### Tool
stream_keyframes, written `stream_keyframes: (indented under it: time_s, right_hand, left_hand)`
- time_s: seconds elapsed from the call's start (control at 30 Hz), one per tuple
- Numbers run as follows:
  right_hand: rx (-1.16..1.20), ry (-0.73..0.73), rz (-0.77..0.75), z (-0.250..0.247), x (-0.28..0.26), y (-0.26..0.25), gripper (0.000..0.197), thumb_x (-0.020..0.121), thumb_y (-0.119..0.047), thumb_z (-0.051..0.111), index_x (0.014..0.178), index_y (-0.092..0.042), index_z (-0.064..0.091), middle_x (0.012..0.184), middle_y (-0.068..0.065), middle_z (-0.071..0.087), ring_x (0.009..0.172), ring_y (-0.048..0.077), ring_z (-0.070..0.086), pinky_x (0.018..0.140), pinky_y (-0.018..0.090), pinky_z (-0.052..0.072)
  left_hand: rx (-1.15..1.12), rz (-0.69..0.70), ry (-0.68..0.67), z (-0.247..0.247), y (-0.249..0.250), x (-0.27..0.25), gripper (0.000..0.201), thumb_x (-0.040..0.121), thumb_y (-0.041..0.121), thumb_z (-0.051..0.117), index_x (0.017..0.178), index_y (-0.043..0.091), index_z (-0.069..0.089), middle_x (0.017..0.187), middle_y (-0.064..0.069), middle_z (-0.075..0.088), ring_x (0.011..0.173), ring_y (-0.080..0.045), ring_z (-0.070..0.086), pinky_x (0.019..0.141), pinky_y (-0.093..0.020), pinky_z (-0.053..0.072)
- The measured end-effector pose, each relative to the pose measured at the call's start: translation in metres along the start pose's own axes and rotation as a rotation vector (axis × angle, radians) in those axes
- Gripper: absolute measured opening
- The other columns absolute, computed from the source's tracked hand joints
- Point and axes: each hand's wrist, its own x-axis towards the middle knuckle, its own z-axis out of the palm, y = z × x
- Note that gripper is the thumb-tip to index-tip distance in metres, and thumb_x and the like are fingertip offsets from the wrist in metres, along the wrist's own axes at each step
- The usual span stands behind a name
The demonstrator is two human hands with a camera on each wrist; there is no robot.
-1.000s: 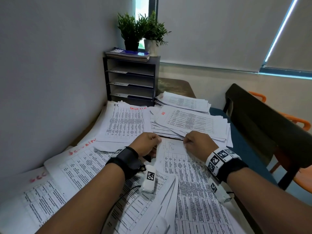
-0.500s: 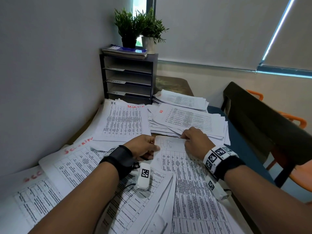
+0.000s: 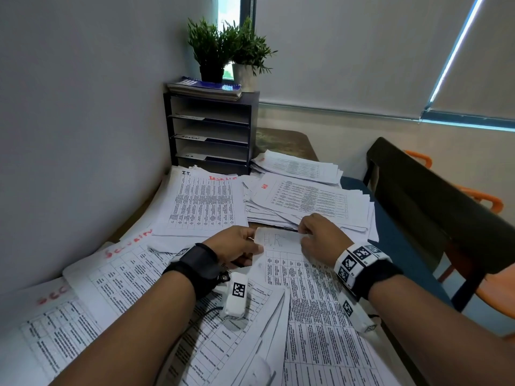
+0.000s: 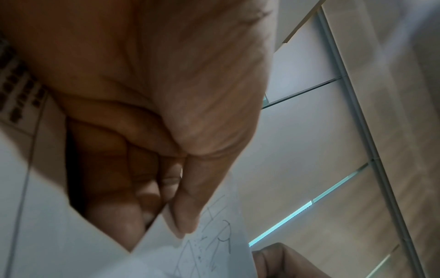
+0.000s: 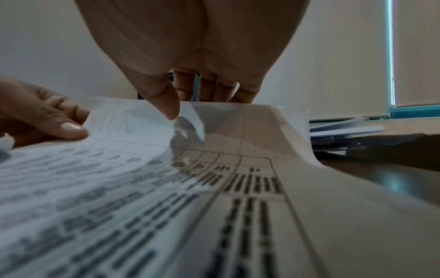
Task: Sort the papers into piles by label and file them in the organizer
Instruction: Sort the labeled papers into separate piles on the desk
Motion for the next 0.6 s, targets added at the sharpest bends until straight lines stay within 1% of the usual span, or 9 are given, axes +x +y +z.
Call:
stream_keyframes:
  time_s: [0.07,0.13,0.23,0.3,0.37,0.43,0.5,0.53,0.6]
  right_hand:
    - [-0.008,-0.037,0.028,-0.001,-0.002,-0.002,0.013,0.087,-0.016,0.054,0.08,-0.025,0.048,0.092,0.0,0.061,0.085,0.022,0.058,0.073,0.032,0.045]
    - [-0.048,-0.082,0.05,-0.002,-0.004,-0.004,0.002,0.09,-0.021,0.052,0.088,-0.022,0.053,0.091,0.001,0.064,0.085,0.024,0.06,0.077,0.034,0.048]
    - [-0.074,-0.078,0.062,-0.003,-0.007,-0.005,0.007,0.092,-0.024,0.05,0.095,-0.02,0.056,0.092,0.001,0.065,0.088,0.026,0.06,0.083,0.033,0.043]
    - [-0.049,-0.046,0.059,-0.005,-0.008,-0.007,0.007,0.091,-0.023,0.052,0.092,-0.019,0.058,0.089,0.001,0.066,0.087,0.026,0.061,0.087,0.034,0.042]
    - [-0.028,-0.019,0.058,-0.008,-0.009,-0.009,0.008,0.09,-0.021,0.054,0.086,-0.017,0.059,0.083,0.001,0.066,0.084,0.026,0.061,0.086,0.033,0.042]
    - [-0.036,0.025,0.038,-0.013,-0.01,-0.012,0.009,0.088,-0.019,0.054,0.08,-0.018,0.058,0.079,-0.002,0.063,0.082,0.023,0.059,0.088,0.035,0.041]
    - [-0.044,0.096,0.038,-0.024,-0.009,-0.014,0.011,0.087,-0.017,0.053,0.076,-0.018,0.056,0.078,-0.003,0.063,0.081,0.022,0.057,0.092,0.037,0.039]
    - [-0.034,0.155,0.045,-0.032,-0.007,-0.014,0.012,0.087,-0.017,0.053,0.075,-0.018,0.056,0.078,-0.002,0.063,0.081,0.022,0.057,0.093,0.038,0.039]
    - [-0.026,0.297,0.043,-0.049,-0.001,-0.012,0.013,0.087,-0.017,0.054,0.076,-0.016,0.059,0.079,0.0,0.064,0.084,0.024,0.057,0.092,0.042,0.041]
  left_hand:
    - [0.005,-0.002,0.005,0.001,0.0,0.0,0.013,0.095,0.016,0.066,0.103,0.023,0.073,0.06,0.003,0.049,0.053,-0.012,0.052,0.047,-0.018,0.032]
    - [-0.025,0.002,-0.004,0.002,-0.001,0.002,0.014,0.096,0.016,0.064,0.096,0.025,0.075,0.061,0.002,0.047,0.052,-0.013,0.049,0.049,-0.019,0.032]
    - [-0.038,0.003,-0.017,0.002,0.0,0.001,0.012,0.095,0.018,0.067,0.097,0.024,0.076,0.064,0.001,0.047,0.054,-0.014,0.048,0.051,-0.022,0.031]
    - [-0.026,0.002,-0.041,0.001,0.0,-0.001,0.011,0.093,0.019,0.069,0.101,0.024,0.076,0.064,0.002,0.048,0.053,-0.013,0.045,0.049,-0.022,0.027]
    - [-0.013,0.012,-0.095,0.0,0.003,-0.004,0.01,0.092,0.018,0.07,0.095,0.024,0.077,0.06,0.003,0.045,0.049,-0.011,0.035,0.048,-0.025,0.02]
    - [-0.003,0.007,-0.132,0.001,0.006,-0.006,0.008,0.092,0.019,0.071,0.091,0.023,0.078,0.056,0.004,0.041,0.045,-0.011,0.027,0.048,-0.027,0.017]
    - [-0.008,0.016,-0.135,0.001,0.008,-0.006,0.006,0.091,0.022,0.073,0.094,0.019,0.078,0.052,0.008,0.041,0.043,-0.011,0.025,0.047,-0.026,0.017]
    - [-0.006,0.024,-0.145,0.003,0.01,-0.006,0.008,0.091,0.024,0.073,0.094,0.018,0.077,0.051,0.009,0.041,0.042,-0.01,0.026,0.045,-0.026,0.018]
    - [0.009,0.03,-0.18,0.008,0.012,-0.008,0.009,0.092,0.029,0.072,0.089,0.021,0.075,0.051,0.004,0.038,0.04,-0.011,0.024,0.044,-0.027,0.016]
